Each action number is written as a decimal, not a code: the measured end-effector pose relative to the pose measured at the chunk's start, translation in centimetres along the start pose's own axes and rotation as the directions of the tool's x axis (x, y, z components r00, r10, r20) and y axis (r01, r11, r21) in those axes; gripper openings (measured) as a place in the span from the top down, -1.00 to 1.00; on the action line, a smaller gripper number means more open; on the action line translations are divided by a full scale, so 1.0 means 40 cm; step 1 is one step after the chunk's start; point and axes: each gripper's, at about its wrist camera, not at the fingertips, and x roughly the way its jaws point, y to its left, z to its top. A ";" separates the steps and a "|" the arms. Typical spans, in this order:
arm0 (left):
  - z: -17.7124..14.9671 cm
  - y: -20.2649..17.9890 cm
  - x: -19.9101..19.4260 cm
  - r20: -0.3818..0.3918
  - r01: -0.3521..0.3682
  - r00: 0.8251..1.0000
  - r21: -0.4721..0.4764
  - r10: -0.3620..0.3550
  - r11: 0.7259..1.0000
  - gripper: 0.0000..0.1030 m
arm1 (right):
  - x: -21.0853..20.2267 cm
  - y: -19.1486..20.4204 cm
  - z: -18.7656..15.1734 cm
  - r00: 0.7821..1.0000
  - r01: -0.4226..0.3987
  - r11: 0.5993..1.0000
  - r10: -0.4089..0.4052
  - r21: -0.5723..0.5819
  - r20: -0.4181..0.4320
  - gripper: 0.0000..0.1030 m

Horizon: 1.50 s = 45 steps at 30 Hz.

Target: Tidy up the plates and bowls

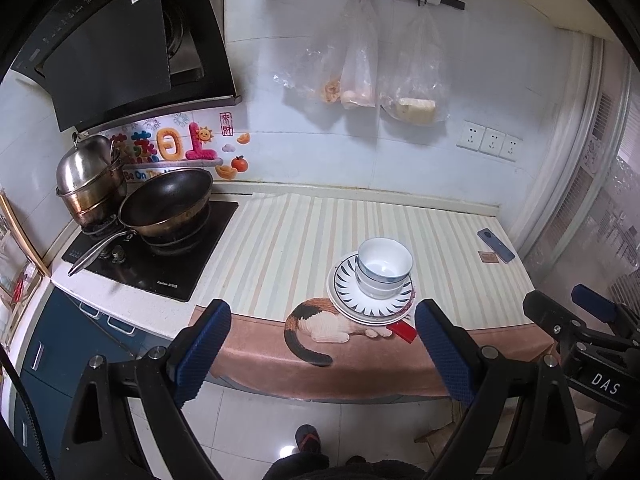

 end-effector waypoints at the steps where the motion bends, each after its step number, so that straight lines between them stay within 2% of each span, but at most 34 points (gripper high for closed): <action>1: 0.002 -0.002 0.001 0.000 0.001 1.000 0.000 -0.001 1.000 -0.83 | 0.004 0.002 0.002 1.000 0.000 1.000 0.000 0.000 -0.002 -0.93; 45: 0.007 -0.021 0.005 0.008 0.001 1.000 -0.006 -0.001 1.000 -0.83 | 0.024 0.002 0.009 1.000 0.018 1.000 -0.018 0.008 0.004 -0.93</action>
